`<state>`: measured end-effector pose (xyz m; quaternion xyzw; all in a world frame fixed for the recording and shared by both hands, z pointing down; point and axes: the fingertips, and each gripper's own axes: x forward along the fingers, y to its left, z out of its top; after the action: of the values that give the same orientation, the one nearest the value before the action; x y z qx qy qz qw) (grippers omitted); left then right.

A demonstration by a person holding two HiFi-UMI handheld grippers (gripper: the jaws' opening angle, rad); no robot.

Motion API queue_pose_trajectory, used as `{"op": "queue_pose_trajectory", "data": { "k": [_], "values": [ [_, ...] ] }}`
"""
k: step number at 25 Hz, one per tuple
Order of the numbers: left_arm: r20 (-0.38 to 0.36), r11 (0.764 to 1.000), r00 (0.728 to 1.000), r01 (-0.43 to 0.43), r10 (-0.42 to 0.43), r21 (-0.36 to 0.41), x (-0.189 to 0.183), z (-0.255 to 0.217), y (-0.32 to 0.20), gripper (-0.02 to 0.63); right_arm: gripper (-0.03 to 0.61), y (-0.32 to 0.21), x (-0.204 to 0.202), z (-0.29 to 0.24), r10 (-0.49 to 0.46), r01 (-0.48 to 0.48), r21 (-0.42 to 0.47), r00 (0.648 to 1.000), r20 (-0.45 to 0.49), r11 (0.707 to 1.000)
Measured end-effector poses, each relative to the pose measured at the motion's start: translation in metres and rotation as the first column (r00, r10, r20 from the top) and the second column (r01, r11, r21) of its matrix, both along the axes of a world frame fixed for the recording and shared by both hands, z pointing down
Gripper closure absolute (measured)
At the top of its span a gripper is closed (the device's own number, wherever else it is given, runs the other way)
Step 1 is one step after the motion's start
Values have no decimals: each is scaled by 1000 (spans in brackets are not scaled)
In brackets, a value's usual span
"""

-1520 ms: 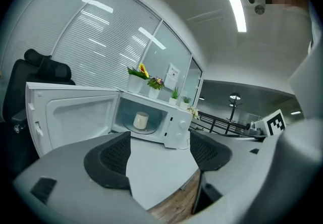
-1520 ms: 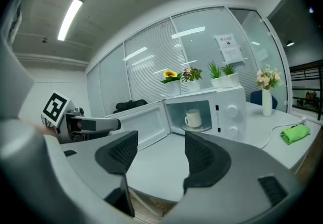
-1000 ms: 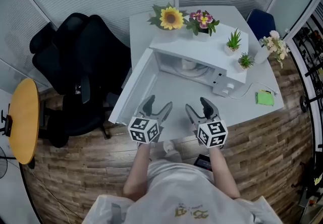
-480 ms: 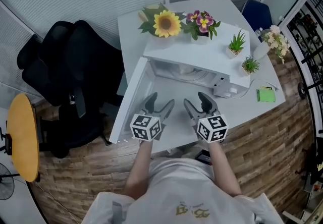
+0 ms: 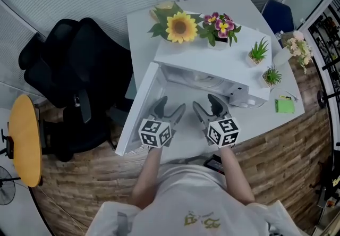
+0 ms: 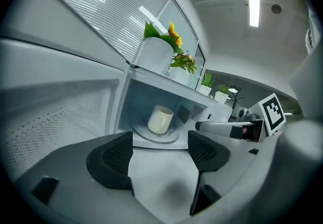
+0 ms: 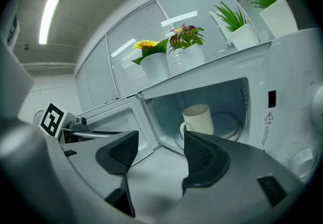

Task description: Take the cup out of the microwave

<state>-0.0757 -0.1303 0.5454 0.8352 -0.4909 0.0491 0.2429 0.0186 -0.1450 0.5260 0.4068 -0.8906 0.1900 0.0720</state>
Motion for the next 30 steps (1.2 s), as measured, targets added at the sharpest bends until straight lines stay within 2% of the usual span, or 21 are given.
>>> {"op": "queue_pose_trajectory", "data": {
  "k": [13, 21, 30],
  "values": [
    [-19, 999, 1000, 21, -22, -40, 3, 20, -19, 273, 307, -37, -14, 28, -58, 56, -38, 998, -34, 998],
    [-33, 997, 999, 34, -37, -74, 3, 34, -32, 273, 307, -61, -21, 48, -87, 85, -69, 996, -23, 994],
    [-59, 995, 996, 57, -62, -87, -2, 43, -37, 270, 318, -79, -34, 57, -120, 119, -28, 992, -46, 992]
  ]
}}
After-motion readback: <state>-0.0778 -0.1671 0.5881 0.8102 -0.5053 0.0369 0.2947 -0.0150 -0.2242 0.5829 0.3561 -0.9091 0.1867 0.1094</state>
